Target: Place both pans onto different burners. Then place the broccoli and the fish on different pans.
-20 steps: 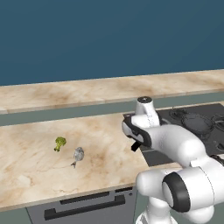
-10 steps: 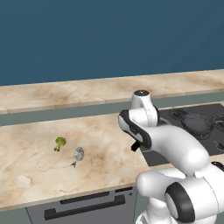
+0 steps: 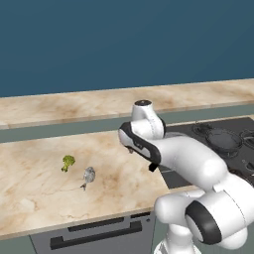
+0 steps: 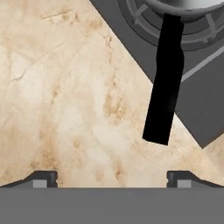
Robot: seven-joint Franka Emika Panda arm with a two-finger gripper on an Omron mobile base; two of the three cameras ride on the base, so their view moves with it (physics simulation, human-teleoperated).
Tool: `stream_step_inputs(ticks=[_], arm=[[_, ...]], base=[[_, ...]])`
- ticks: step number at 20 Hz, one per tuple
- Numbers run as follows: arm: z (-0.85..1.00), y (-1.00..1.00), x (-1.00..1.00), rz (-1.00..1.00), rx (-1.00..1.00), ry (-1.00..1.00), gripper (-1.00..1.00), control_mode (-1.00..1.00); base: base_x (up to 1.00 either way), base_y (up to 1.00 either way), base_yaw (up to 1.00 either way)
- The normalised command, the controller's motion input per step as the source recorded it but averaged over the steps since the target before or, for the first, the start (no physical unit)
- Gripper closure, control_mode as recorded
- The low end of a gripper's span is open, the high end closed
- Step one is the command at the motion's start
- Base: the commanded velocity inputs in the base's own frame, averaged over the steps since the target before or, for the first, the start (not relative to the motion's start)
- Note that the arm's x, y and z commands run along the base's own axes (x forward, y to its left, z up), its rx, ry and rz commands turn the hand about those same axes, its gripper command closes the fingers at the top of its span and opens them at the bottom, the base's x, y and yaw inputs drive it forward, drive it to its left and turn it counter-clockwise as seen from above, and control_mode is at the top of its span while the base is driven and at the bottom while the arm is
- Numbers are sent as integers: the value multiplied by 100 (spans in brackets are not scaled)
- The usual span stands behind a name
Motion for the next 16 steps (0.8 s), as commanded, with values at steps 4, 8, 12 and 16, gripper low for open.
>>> stream_step_inputs(ticks=[4, 8, 12, 16], arm=[[0, 54, 0, 13, 0, 2, -100, -100], [0, 42, 0, 13, 0, 0, -100, -100], [0, 37, -1, 15, 0, 2, -100, -100], [0, 35, -6, 17, 0, 1, -100, -100]], base=[[0, 0, 0], [0, 0, 0], [0, 0, 0], [0, 0, 0]])
